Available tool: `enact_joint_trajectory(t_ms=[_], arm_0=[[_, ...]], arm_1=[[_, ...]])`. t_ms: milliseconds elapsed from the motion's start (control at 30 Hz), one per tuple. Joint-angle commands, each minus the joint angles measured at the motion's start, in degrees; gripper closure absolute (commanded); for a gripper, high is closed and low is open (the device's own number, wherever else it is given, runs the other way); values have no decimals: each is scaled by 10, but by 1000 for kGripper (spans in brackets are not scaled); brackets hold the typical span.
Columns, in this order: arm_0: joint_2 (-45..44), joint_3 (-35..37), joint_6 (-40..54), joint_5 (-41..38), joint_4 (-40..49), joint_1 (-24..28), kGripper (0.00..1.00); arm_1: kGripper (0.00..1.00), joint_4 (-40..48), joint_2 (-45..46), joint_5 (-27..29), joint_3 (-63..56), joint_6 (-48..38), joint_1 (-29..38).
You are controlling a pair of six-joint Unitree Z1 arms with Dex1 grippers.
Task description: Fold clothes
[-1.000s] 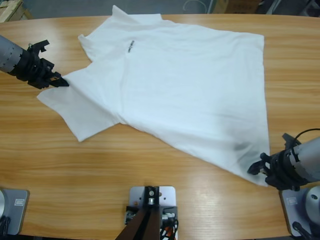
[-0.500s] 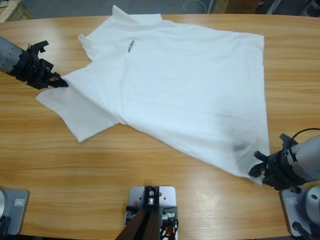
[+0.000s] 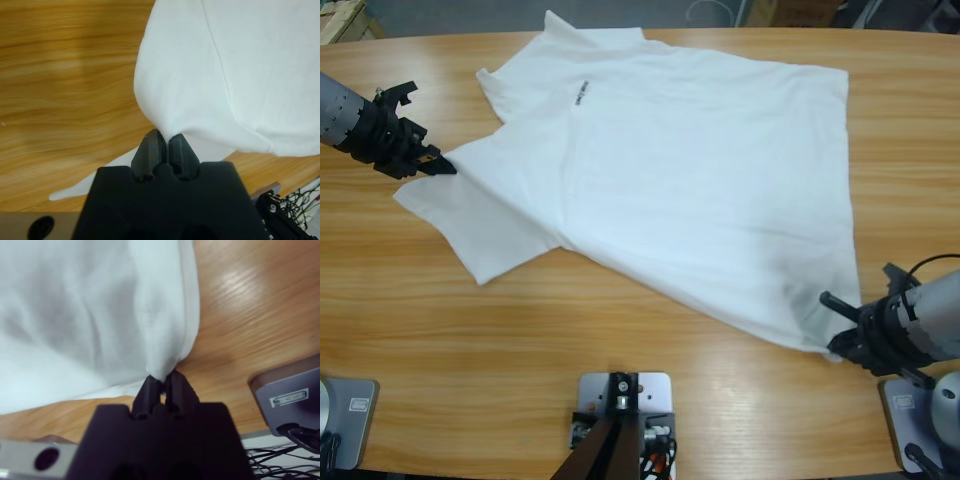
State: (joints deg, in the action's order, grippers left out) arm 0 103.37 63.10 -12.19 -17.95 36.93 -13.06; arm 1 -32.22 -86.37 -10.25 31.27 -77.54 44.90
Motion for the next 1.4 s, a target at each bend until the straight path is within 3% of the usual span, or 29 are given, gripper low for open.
enact_joint_trajectory(t_ms=[33,267,633,1400], arm_0=[[9,-1,6,-9,14,5,1000],[-23,10,5,-9,22,8,1000],[-33,47,3,-9,42,9,1000],[48,143,4,-9,83,14,1000]], arm_1=[[1000,-59,27,22,40,35,7],[1000,-87,26,34,81,79,-3],[1000,-161,42,58,145,198,-136],[1000,-185,-47,58,238,336,-249]])
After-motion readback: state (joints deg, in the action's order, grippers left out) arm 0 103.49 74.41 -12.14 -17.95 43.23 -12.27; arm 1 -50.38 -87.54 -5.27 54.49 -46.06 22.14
